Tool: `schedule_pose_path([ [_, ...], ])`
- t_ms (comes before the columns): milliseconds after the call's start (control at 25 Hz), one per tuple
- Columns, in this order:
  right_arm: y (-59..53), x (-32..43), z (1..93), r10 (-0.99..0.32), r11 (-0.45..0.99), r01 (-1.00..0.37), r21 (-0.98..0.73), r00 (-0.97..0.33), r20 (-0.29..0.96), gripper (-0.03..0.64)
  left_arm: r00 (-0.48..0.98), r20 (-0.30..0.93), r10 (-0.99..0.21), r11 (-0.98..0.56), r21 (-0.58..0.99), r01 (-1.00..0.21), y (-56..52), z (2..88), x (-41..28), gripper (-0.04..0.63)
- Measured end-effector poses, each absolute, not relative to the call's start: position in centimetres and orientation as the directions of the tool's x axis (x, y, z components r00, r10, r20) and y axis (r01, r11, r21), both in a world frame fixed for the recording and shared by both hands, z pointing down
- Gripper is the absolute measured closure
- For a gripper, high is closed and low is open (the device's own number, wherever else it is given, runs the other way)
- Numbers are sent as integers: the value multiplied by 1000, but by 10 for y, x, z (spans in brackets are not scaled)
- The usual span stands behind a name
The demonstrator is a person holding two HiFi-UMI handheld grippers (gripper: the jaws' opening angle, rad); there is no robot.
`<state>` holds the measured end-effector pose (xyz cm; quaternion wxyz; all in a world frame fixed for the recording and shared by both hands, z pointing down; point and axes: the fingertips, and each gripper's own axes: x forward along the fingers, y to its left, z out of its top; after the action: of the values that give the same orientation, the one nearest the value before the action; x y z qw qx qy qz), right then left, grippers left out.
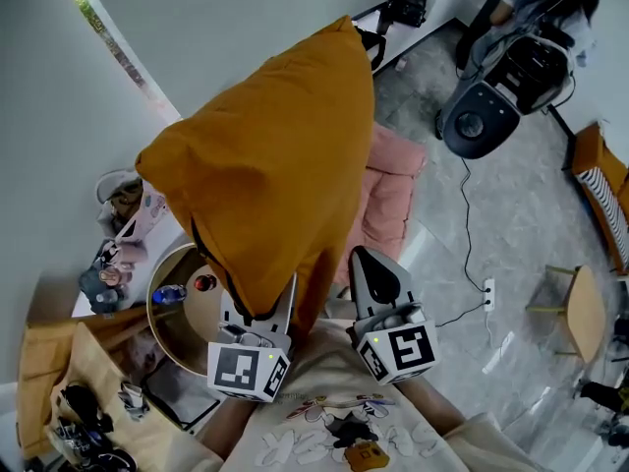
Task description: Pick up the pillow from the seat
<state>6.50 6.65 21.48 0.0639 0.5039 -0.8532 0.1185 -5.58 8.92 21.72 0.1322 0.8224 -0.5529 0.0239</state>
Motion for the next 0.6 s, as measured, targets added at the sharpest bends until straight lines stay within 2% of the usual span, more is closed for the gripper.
schedule_pose_path([
  [600, 75, 58, 226, -849, 445, -882, -158, -471, 238, 597, 411, 191, -892, -375, 197, -906, 95, 225, -57, 427],
])
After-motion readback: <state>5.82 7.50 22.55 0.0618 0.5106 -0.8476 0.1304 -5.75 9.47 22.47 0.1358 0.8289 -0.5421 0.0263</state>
